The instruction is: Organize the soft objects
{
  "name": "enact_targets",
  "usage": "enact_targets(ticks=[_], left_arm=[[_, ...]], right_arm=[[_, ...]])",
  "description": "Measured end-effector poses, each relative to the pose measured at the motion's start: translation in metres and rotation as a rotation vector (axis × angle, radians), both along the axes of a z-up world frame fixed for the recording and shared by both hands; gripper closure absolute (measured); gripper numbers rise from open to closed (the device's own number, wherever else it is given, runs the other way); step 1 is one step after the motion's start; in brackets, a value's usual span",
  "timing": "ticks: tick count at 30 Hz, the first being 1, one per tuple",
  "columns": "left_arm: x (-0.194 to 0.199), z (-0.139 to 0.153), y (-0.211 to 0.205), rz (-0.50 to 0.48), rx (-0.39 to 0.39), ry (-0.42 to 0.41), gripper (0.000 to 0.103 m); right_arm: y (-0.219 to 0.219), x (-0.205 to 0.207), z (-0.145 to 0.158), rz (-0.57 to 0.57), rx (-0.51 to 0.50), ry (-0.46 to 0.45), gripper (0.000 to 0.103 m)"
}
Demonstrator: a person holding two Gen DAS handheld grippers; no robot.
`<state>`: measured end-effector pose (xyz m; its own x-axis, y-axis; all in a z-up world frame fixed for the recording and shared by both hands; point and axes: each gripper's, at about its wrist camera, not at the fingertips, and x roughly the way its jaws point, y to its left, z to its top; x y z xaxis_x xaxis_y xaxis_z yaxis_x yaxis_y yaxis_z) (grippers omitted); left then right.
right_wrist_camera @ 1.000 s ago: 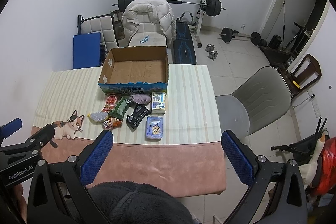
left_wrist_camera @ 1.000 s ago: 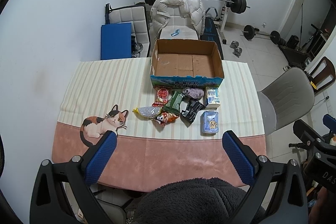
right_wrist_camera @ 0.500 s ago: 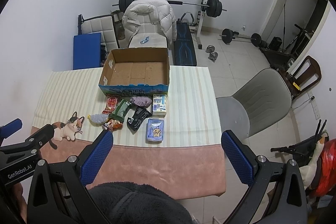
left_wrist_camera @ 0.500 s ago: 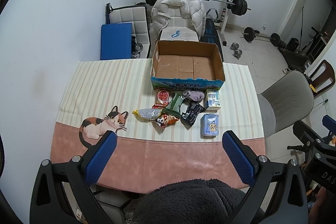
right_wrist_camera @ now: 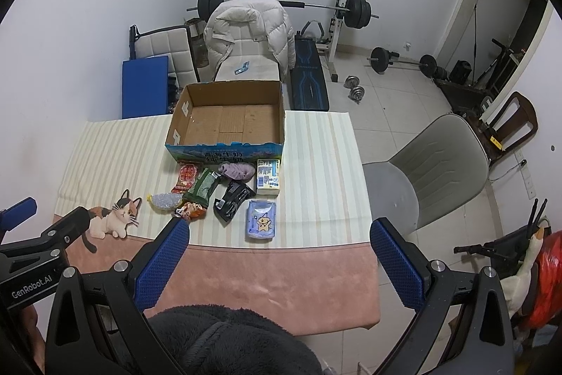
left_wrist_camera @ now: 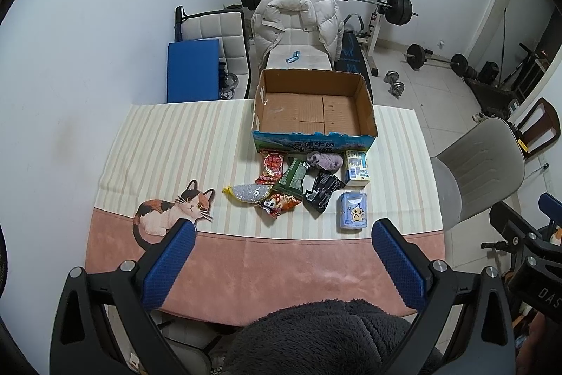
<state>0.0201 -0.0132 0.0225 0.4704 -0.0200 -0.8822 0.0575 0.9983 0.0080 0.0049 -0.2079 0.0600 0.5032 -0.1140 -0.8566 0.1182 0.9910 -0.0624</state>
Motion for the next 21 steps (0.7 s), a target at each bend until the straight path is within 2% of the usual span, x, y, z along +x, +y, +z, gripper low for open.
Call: enact_targets(ticks=[14,17,21], left_arm=[[0.003,-0.001,0.004,0.001,-0.003,-0.005,0.000],[0.004,-0.009,0.011,-0.007,-0.007,-0.008,0.000],[0.030,-0.031,0.016,0.000,-0.001,-0.015,0.000]], right_arm=[[0.001,0.000,0.001,0.000,0.007,0.003,0.000],[0.001,0.002,-0.001,-0.004,0.016,0.003,0.000],[-0.005,0.019,-0.017,-0.012,0.030,0.012,0.000]])
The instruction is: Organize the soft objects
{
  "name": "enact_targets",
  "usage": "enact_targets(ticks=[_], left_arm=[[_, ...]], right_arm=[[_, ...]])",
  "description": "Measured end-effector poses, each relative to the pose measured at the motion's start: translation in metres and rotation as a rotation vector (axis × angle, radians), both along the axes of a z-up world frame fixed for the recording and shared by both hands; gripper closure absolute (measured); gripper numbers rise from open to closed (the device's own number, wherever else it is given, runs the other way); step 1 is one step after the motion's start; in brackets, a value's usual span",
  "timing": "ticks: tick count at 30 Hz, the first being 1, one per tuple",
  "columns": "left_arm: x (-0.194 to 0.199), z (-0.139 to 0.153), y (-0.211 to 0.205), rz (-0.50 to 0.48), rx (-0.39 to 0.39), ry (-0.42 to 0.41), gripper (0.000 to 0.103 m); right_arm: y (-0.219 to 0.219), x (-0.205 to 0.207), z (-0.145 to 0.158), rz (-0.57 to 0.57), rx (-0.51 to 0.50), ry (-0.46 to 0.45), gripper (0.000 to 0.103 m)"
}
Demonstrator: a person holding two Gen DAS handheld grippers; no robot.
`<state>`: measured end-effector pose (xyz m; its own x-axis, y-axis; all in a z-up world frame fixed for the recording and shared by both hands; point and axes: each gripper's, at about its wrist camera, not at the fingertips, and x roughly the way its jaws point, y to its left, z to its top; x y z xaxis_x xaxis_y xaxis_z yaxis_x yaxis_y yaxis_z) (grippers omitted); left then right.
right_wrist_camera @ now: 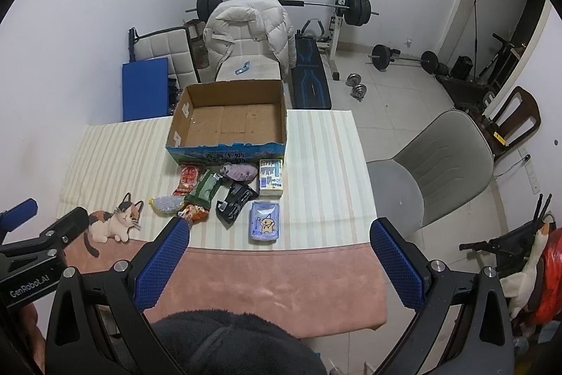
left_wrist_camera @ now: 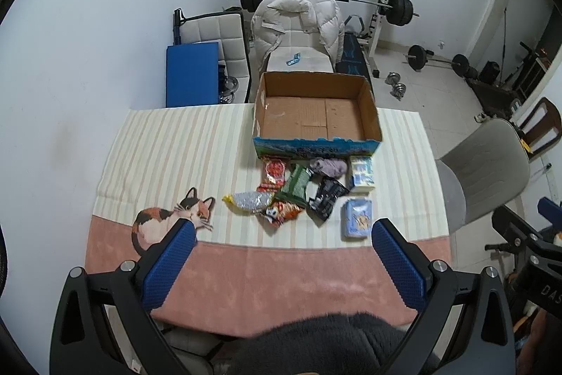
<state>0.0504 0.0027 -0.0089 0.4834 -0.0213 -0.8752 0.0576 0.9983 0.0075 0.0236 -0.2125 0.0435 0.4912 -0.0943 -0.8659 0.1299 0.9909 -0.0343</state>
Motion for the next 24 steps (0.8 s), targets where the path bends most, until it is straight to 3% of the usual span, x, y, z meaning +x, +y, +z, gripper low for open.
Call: enact_targets(ticks=[4,9,11,14,19,22,24], left_arm=[[0.046,-0.042,0.016,0.051,-0.009,0.059,0.000],[0.110,-0.128,0.037,0.121,-0.016,0.206,0.000],[0.128,-0.161,0.040,0.123,-0.011,0.257,0.000],[0.154,-0.209,0.036,0.087,-0.035,0.328,0.003],[0.195,-0.290,0.002,-0.041,0.012,0.446,0.031],[0.215,-0.328,-0.021,-0.113,0.046,0.501,0.031],[0.222,-0.345,-0.033,-0.151,0.067,0.528,0.031]], right_arm=[[-0.011,0.039,-0.039,-0.003,0.022,0.054,0.000],[-0.024,0.096,-0.127,-0.002,0.081,0.207,0.000],[-0.030,0.118,-0.176,-0.022,0.107,0.294,0.000],[-0.039,0.141,-0.239,-0.040,0.156,0.376,0.000],[-0.048,0.174,-0.338,-0.076,0.216,0.487,0.000],[-0.050,0.186,-0.385,-0.102,0.249,0.557,0.012],[-0.052,0.188,-0.403,-0.117,0.275,0.584,0.014]])
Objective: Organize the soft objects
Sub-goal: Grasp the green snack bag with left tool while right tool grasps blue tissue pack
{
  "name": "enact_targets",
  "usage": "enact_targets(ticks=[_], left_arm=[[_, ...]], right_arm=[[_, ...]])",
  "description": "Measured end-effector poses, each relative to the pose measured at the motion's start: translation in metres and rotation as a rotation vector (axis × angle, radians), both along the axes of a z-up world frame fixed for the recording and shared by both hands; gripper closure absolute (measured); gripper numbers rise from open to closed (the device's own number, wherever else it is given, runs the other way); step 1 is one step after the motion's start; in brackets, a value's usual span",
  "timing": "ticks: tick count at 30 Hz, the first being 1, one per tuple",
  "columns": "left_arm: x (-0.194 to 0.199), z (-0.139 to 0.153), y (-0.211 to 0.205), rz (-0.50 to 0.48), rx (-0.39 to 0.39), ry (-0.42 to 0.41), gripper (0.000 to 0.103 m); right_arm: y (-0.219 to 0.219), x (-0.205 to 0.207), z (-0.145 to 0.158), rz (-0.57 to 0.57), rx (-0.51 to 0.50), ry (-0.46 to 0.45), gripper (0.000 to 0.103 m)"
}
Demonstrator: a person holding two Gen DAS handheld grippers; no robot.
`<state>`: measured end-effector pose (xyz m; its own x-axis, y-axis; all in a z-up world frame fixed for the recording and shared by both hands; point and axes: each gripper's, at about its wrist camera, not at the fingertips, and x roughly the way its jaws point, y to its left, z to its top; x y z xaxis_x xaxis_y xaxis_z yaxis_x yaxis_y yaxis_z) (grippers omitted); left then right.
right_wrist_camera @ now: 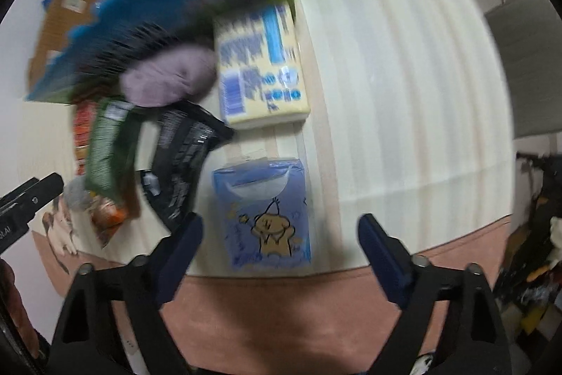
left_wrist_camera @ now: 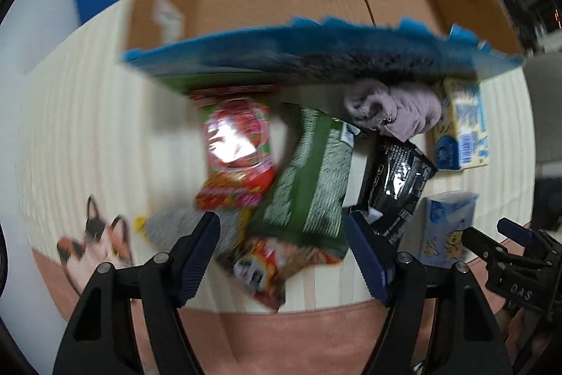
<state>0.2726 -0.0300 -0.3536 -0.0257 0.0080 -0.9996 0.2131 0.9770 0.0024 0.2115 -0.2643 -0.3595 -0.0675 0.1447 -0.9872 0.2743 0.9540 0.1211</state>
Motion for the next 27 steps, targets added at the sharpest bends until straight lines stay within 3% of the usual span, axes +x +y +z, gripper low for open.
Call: enact_targets(ticks=[7,13,16,17,21,27], left_arm=[[0.017,-0.037,-0.018,-0.025,-0.020,0.083,0.032],[0.027,-0.055,-0.019,-0.027,-0.009,0.104,0.058],[0.028,-0.054,-0.017,-0.011,-0.010,0.092,0.066],[0.027,-0.053,-0.016,-0.006,-0.012,0.087,0.066],[0.017,-0.031,-0.016,0.013,-0.019,0.046,0.069],[-0.028,0.001,-0.015,0.078,-0.071,-0.010,0.070]], right_arm=[[0.016,-0.004,-0.033,0.023,0.032,0.049,0.014],[0.031,-0.009,-0.058,0.036,0.015,0.106,0.014],[0.037,-0.010,-0.071,0.044,0.007,0.127,0.028],[0.039,-0.009,-0.075,0.047,0.001,0.131,0.037],[0.044,-0.015,-0.076,0.055,-0.011,0.104,0.052],[0.040,-0.040,-0.060,0.062,0.021,0.073,0.061]])
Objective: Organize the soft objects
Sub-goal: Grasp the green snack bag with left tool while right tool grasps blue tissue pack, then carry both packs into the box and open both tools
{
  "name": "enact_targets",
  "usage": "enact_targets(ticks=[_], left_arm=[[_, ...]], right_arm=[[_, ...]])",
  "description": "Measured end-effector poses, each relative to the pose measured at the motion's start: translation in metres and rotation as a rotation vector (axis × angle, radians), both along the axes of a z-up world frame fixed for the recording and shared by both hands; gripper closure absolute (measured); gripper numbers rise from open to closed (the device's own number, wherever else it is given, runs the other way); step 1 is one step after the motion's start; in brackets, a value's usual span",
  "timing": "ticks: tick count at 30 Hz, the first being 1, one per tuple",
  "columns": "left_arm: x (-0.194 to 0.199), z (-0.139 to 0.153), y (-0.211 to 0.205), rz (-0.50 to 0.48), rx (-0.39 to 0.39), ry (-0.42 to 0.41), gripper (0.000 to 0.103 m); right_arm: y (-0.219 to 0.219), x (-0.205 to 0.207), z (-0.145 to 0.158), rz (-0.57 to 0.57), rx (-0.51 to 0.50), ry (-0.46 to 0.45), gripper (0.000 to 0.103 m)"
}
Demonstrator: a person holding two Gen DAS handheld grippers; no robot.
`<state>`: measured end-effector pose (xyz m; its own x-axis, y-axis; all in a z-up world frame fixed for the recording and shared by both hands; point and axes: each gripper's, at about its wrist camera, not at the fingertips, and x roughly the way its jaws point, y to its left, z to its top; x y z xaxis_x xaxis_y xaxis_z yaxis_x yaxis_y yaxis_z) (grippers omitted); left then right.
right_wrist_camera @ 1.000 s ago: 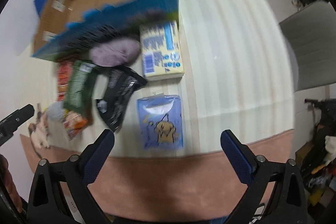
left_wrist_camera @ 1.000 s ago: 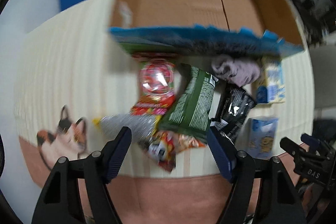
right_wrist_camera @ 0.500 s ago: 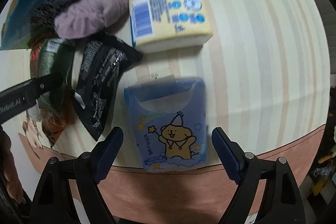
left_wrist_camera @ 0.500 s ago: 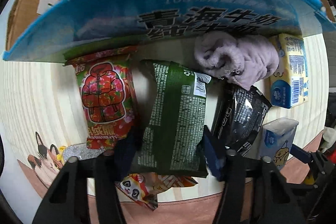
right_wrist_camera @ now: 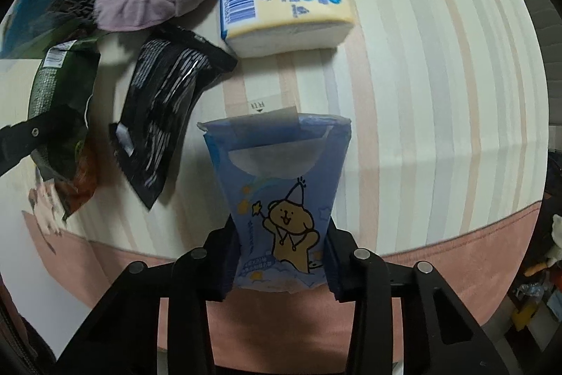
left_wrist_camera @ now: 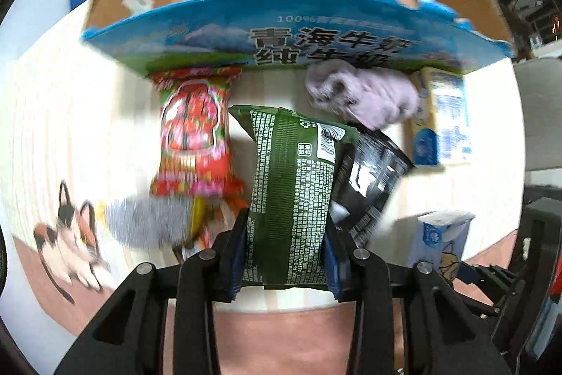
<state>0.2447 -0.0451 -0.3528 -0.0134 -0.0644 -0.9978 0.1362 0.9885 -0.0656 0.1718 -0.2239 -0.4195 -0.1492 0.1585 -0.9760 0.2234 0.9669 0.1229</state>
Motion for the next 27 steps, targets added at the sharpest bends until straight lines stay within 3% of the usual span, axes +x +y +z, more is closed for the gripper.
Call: enact_targets(ticks=[4,8,10,12,17,22,27], left_arm=[[-0.036,0.026,-0.004,0.047,-0.035,-0.041,0.070],[-0.052,0.071,-0.005,0.096,-0.102,-0.085,0.070],[-0.039,0.075,-0.032,0.108,-0.130,-0.112,0.070],[-0.028,0.099,-0.041,0.104,-0.158,-0.139,0.070],[0.032,0.135,-0.055,0.071,-0.219,-0.174,0.070],[0.130,0.122,-0.050,0.078,-0.245,-0.162,0.070],[0.219,0.073,-0.044,0.093,-0.240,-0.107,0.070]], right_arm=[[-0.008,-0.024,0.027,-0.006,0.067,-0.029,0.062],[-0.019,-0.033,0.070,0.001,0.142,-0.093,0.062],[-0.023,-0.026,0.099,0.011,0.176,-0.145,0.062],[-0.031,-0.012,0.129,0.024,0.192,-0.196,0.062],[-0.043,0.064,0.192,0.071,0.213,-0.298,0.062],[-0.030,0.155,0.185,0.080,0.139,-0.337,0.062],[-0.015,0.240,0.131,0.101,0.081,-0.290,0.062]])
